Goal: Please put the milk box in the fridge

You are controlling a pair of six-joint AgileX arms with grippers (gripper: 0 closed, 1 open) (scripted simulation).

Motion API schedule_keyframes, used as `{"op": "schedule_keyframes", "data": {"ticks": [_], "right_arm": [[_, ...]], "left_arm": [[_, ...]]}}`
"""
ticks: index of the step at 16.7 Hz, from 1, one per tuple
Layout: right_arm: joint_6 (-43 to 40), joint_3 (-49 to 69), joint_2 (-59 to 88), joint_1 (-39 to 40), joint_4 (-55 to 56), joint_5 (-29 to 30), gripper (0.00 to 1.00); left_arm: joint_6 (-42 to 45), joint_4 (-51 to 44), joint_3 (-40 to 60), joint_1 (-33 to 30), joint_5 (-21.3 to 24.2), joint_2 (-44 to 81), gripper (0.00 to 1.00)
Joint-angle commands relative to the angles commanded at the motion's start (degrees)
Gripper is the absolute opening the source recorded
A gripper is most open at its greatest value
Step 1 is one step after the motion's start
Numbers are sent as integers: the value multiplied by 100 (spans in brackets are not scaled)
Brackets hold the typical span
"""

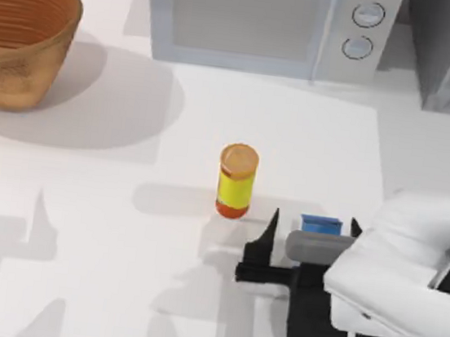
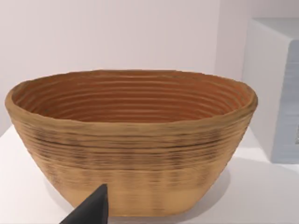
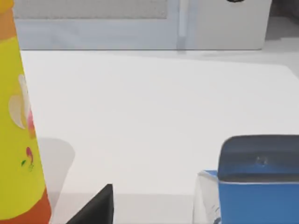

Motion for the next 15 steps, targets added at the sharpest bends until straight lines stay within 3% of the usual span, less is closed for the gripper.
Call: {"op": "schedule_keyframes", "data": {"ticks": [11, 15], "right_arm": [[0, 0, 0, 0, 0, 0, 2], [0, 0, 0, 0, 0, 0, 0]], "left_arm": [[0, 0, 0, 0, 0, 0, 100], [0, 0, 0, 0, 0, 0, 100]]}}
